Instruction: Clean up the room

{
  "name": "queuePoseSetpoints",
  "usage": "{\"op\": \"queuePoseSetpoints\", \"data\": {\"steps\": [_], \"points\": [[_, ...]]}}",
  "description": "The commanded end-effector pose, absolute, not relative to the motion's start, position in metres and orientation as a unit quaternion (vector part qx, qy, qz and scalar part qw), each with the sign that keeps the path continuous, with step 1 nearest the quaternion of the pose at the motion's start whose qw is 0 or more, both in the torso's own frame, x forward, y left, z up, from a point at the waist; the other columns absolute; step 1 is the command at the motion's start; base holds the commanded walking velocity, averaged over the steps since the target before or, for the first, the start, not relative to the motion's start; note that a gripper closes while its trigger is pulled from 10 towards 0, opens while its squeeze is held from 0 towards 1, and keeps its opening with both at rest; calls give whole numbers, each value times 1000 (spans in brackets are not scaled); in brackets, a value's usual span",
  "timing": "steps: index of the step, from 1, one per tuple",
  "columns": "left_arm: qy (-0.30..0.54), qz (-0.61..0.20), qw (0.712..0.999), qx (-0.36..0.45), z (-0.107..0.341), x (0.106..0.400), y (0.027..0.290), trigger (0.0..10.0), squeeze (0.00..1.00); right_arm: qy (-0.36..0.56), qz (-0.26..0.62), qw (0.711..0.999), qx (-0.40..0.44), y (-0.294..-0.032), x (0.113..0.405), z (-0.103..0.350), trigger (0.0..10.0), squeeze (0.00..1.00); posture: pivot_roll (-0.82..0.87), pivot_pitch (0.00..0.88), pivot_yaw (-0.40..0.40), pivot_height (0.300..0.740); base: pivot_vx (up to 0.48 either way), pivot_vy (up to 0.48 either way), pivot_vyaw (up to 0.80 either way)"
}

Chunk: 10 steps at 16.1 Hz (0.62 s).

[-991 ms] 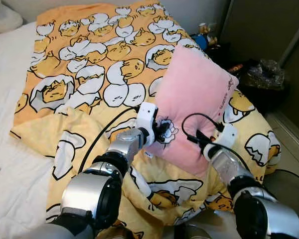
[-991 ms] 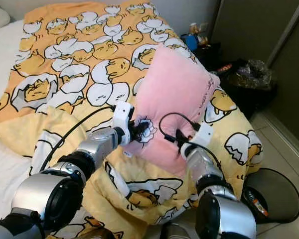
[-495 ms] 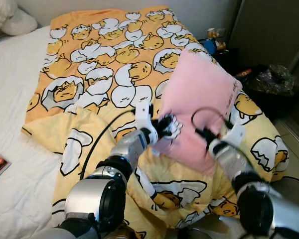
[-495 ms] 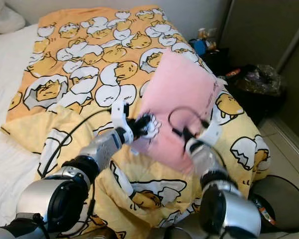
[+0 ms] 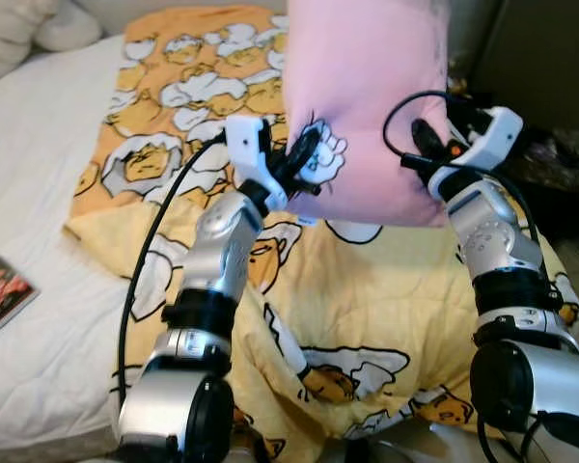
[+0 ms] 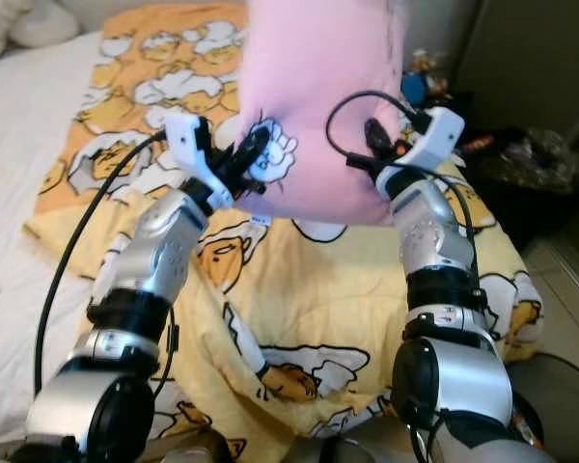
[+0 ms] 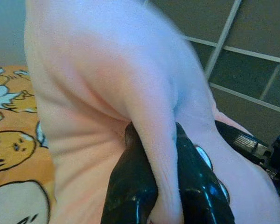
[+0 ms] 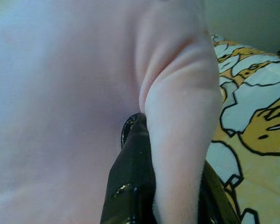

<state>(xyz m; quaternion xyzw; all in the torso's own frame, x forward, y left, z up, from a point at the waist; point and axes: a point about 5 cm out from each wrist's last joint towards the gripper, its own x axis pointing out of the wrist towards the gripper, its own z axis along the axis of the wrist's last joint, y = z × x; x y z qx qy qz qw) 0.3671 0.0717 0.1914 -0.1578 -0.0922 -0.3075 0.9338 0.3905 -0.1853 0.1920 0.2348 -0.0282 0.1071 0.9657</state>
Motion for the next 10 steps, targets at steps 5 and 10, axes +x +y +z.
{"op": "queuePoseSetpoints", "data": {"steps": [5,10], "points": [[-96,-238,961,-98,188,369,78,10000,0,14,97,983,158,-167,383,163,10000,0,34,0,4,740,0,192,374],[-87,-214,971,-55,183,372,84,10000,0,22,109,985,132,-160,380,154,10000,0,31,0,8,740,0,480,448]]}}
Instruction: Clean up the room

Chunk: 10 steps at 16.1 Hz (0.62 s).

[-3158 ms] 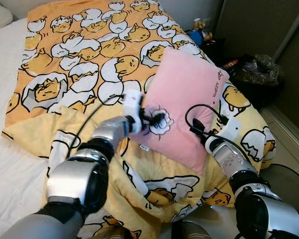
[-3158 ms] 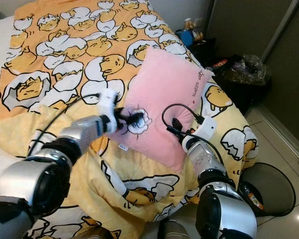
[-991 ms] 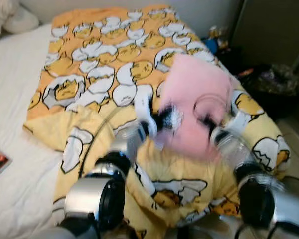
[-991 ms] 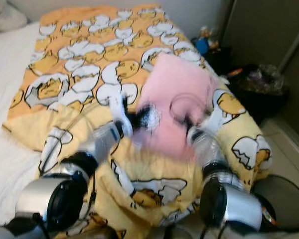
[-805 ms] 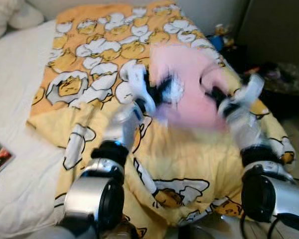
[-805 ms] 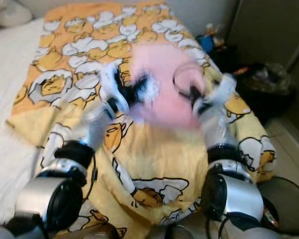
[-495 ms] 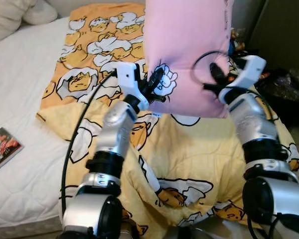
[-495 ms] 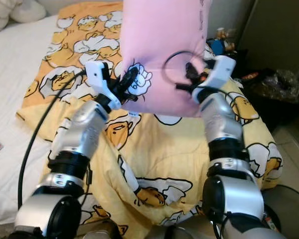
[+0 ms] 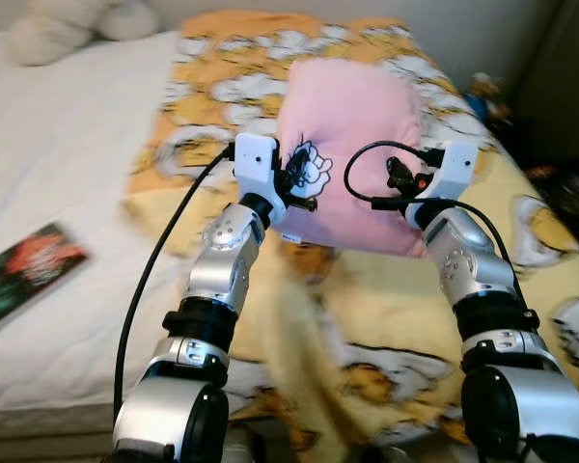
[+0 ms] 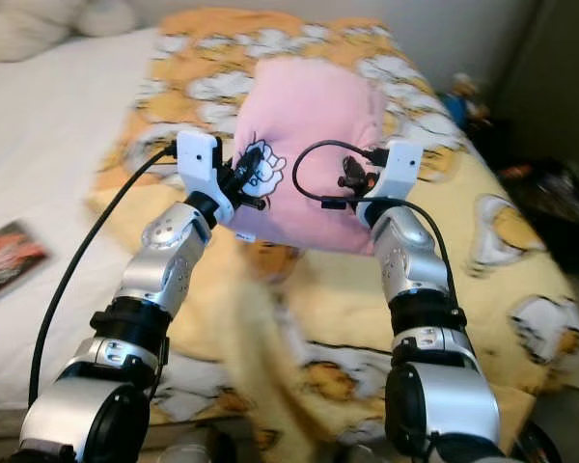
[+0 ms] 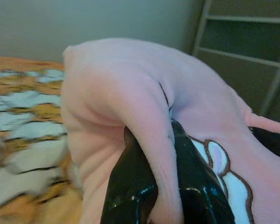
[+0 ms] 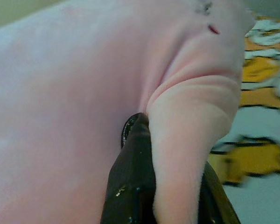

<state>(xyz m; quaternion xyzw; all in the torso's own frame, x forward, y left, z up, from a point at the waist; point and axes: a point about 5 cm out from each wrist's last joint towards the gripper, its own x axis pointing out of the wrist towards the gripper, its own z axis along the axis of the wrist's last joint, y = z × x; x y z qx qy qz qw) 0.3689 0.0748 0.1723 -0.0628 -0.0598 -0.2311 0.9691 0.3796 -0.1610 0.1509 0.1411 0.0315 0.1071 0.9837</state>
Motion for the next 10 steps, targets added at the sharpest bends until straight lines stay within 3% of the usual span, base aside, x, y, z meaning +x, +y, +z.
{"op": "queuePoseSetpoints", "data": {"steps": [1,9,10], "points": [[-88,-211,972,-56,184,372,82,10000,0,26,115,984,132,-159,380,153,10000,0,34,0,8,740,0,480,444],[-73,-200,977,-17,178,376,92,10000,0,37,132,981,141,-145,378,143,10000,0,59,0,3,740,0,480,257],[-71,-196,977,-51,177,376,93,10000,0,43,136,980,140,-140,374,136,10000,0,58,0,6,740,0,480,0]]}}
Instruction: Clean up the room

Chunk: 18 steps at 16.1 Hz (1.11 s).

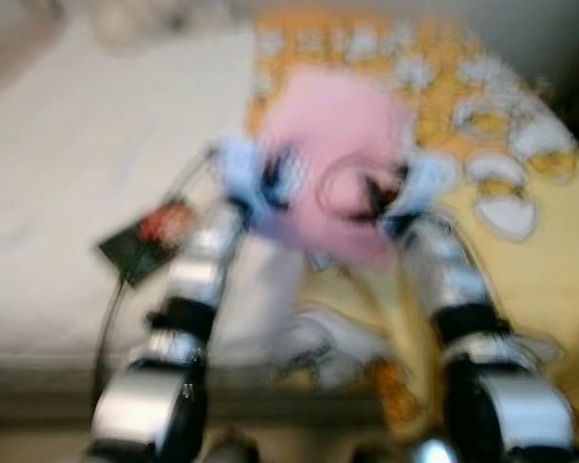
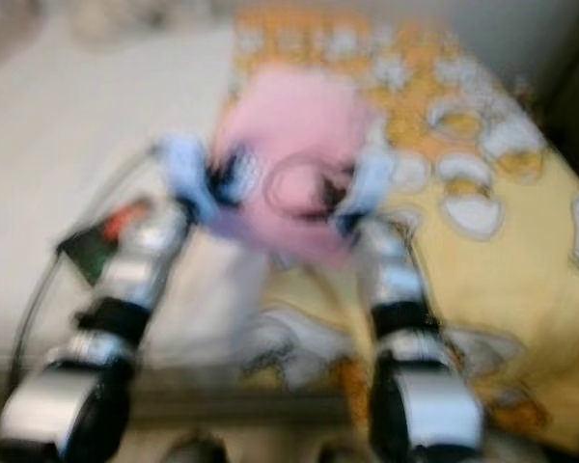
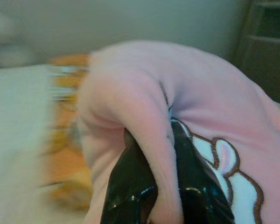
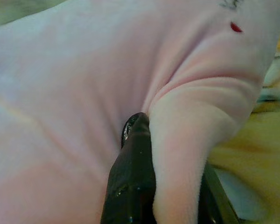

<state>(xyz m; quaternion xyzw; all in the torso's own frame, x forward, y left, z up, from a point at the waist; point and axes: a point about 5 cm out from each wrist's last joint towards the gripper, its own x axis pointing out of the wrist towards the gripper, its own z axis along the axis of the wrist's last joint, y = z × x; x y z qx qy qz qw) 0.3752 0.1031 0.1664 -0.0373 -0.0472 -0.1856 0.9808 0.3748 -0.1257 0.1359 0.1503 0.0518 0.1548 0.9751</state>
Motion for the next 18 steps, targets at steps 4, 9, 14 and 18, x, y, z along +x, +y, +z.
{"op": "queuePoseSetpoints", "data": {"steps": [4,9,14,18], "points": [[-63,-187,979,-50,173,376,94,10000,0,52,147,978,139,-134,371,130,10000,0,57,0,7,740,0,480,0],[-58,-179,981,-56,171,377,95,10000,0,48,156,977,135,-131,371,132,10000,0,52,0,3,740,0,480,0],[-56,-180,980,-66,169,376,92,10000,0,48,164,976,132,-130,371,133,10000,0,57,0,-5,740,0,480,0],[-57,-176,980,-68,168,376,93,10000,0,50,176,975,123,-127,370,133,10000,0,63,0,-10,740,0,480,0]]}}
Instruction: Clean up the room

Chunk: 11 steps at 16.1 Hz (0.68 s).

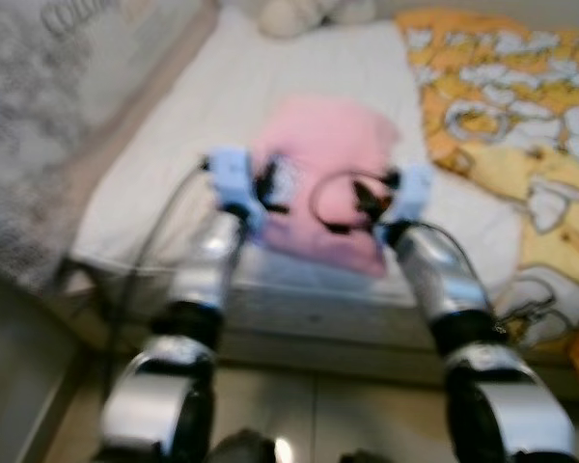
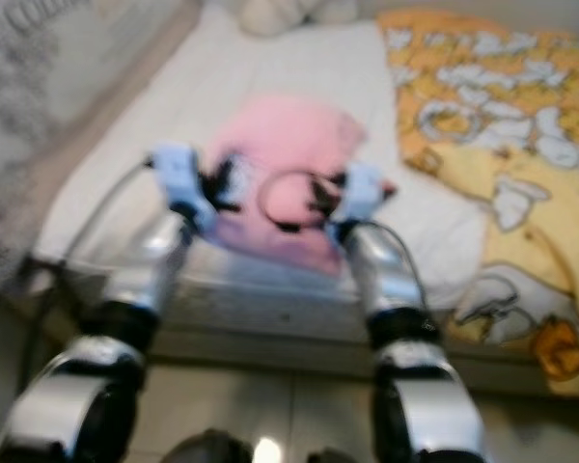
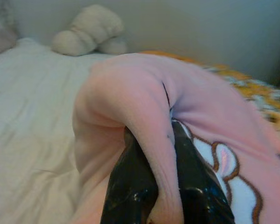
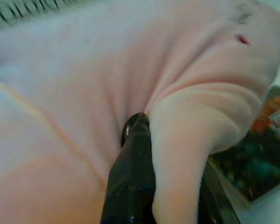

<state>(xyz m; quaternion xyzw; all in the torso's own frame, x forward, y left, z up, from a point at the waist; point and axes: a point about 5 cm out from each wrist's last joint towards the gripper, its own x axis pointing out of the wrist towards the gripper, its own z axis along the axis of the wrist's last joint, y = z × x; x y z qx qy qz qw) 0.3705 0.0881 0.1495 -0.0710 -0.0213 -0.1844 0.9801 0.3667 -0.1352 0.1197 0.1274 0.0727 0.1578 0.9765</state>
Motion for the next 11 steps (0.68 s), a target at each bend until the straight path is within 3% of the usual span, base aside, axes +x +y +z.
{"op": "queuePoseSetpoints", "data": {"steps": [1,3,6,8,11], "points": [[-56,-173,981,-67,167,376,94,10000,0,52,179,975,118,-126,370,132,10000,0,64,0,-11,740,0,480,0],[-56,-151,984,-74,165,376,97,10000,0,60,187,974,114,-123,370,129,10000,0,66,0,-13,740,0,478,0],[-62,-137,986,-71,166,376,102,10000,0,67,211,970,97,-115,367,126,10000,0,65,0,-19,740,0,0,0],[-58,-127,989,-50,164,376,105,10000,0,67,208,972,90,-115,366,125,10000,0,66,0,-22,740,461,0,0],[-51,-118,991,-47,161,377,107,10000,0,67,206,972,86,-114,365,124,10000,0,69,0,-23,740,480,0,527]]}}
